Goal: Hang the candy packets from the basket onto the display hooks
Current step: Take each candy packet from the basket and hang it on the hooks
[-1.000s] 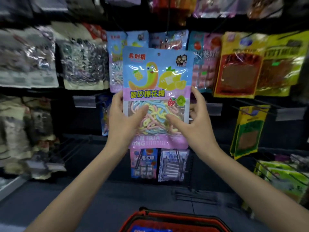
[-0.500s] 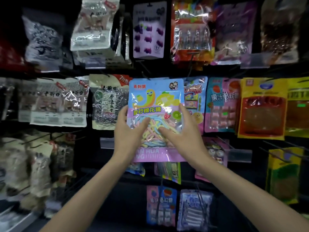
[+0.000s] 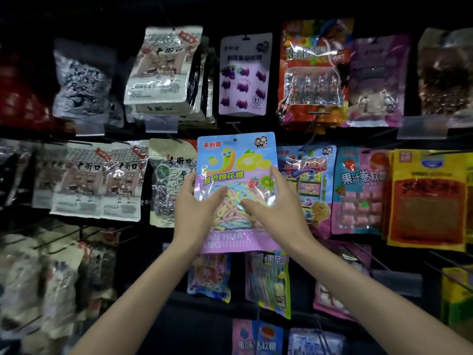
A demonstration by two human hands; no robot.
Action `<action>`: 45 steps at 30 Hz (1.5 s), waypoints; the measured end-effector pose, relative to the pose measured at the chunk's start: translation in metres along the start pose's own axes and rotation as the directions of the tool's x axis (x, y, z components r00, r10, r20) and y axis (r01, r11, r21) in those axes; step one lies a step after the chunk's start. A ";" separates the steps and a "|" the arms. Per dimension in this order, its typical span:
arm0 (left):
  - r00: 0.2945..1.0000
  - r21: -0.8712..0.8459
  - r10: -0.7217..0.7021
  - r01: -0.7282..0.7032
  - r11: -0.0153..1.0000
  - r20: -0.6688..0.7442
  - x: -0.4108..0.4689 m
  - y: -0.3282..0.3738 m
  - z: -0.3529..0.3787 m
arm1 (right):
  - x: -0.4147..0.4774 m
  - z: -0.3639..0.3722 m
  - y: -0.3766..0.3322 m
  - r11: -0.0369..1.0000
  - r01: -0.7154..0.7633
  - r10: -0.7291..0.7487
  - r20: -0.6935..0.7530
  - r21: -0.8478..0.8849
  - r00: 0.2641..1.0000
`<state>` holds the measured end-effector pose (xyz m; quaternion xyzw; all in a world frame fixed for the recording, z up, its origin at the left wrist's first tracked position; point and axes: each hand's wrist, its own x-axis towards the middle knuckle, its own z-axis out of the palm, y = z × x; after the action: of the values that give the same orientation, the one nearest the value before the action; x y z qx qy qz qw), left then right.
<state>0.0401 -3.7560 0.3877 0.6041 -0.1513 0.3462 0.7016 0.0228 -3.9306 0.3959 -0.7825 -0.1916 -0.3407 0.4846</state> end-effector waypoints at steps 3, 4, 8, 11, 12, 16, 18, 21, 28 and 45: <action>1.000 0.005 -0.006 0.006 1.000 0.015 0.005 0.002 -0.003 | 0.003 0.004 0.000 1.000 -0.017 0.017 -0.008 0.005 1.000; 1.000 0.014 -0.019 0.019 1.000 0.021 0.005 0.003 -0.004 | 0.003 0.004 0.000 1.000 -0.016 0.016 -0.008 0.008 1.000; 0.996 0.054 -0.080 0.078 0.996 0.041 0.007 0.004 -0.004 | 0.005 0.004 0.003 0.999 -0.036 0.036 0.003 -0.012 0.999; 0.989 0.083 -0.133 0.127 0.988 0.068 0.010 0.006 -0.001 | 0.010 0.005 0.005 0.996 -0.071 0.072 0.017 -0.046 0.997; 0.988 0.102 -0.141 0.133 0.986 0.070 0.011 0.006 -0.001 | 0.012 0.005 0.006 0.995 -0.077 0.079 0.020 -0.061 0.997; 0.990 0.284 -0.113 0.084 0.955 0.086 0.024 0.005 0.002 | 0.021 0.008 0.011 0.981 -0.101 0.110 0.046 -0.166 0.993; 0.992 0.360 -0.098 0.061 0.931 0.084 0.032 0.002 0.005 | 0.027 0.010 0.014 0.961 -0.107 0.129 0.073 -0.256 0.989; 0.989 0.475 -0.123 0.071 0.877 0.080 0.049 -0.010 0.011 | 0.039 0.016 0.021 0.936 -0.134 0.174 0.098 -0.326 0.980; 0.984 0.605 -0.154 0.070 0.793 0.088 0.088 -0.064 0.029 | 0.067 0.029 0.047 0.823 -0.102 0.192 0.105 -0.558 0.976; 0.999 0.747 -0.049 0.021 0.664 0.015 0.098 -0.089 0.058 | 0.105 0.050 0.099 0.758 0.003 0.065 0.079 -0.653 0.995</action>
<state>0.1819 -3.7839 0.3963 0.8470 0.0035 0.3538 0.3968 0.1750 -3.9347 0.3941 -0.9208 -0.0715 -0.3397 0.1779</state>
